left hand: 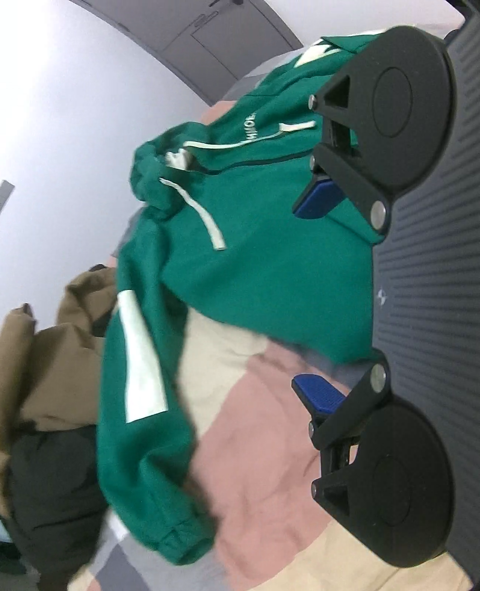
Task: Fold large clothes
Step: 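Grasp the hoodie hem with the right gripper, then with the left gripper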
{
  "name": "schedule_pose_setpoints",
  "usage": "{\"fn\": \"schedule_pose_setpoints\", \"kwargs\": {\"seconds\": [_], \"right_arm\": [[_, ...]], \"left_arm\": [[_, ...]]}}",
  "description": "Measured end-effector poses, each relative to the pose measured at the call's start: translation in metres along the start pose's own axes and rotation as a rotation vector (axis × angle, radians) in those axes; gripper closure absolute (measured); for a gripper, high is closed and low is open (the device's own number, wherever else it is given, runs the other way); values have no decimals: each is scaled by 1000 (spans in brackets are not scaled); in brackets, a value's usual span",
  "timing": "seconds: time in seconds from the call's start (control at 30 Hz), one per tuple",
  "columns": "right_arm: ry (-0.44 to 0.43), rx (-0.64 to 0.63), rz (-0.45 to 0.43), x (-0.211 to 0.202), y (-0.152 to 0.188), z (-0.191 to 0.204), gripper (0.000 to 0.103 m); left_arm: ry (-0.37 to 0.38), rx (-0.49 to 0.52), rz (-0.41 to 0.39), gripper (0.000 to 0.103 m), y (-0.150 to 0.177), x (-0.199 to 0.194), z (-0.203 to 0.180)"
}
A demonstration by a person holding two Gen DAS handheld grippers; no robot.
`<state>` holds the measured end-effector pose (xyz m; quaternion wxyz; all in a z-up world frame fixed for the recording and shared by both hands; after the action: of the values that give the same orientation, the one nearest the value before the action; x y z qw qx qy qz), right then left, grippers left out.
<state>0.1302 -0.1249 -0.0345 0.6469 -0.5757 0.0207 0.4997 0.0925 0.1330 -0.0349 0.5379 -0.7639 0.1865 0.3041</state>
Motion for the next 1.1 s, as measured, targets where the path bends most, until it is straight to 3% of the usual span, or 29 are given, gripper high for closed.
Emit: {"fn": "schedule_pose_setpoints", "kwargs": {"seconds": [0.13,0.2,0.23,0.33,0.4,0.6,0.8,0.97,1.1], "right_arm": [[-33,-203,33,18,14,34,30],[-3,-341,56,31,27,45,50],[22,-393,72,38,32,46,55],[26,-412,72,45,27,43,76],[-7,-319,68,41,9,35,87],[-65,78,38,47,-55,-28,89],[-90,536,106,89,-66,-110,88],[-139,692,121,96,-51,-123,85],[-131,671,118,94,-48,-115,85]], "left_arm": [[-8,-28,23,10,4,7,3],[7,-47,24,10,1,13,13],[14,-60,24,10,2,14,14],[41,-96,29,10,-2,18,27],[73,-133,18,10,-4,20,31],[214,-219,-26,10,-9,28,28],[281,-138,-12,10,-8,55,-3],[358,-59,19,10,-4,85,-36],[368,-19,-15,10,-7,97,-50]]}}
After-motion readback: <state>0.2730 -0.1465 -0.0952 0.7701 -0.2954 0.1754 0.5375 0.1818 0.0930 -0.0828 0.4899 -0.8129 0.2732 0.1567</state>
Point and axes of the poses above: each gripper's, at about its wrist camera, not at the fingertips, and x roughly the way its jaws point, z to its left, y to its underside, the point moved 6 cm from there along x, roughly the way its jaws point, and after that the axes turned 14 degrees about x, right-handed, at the moved point
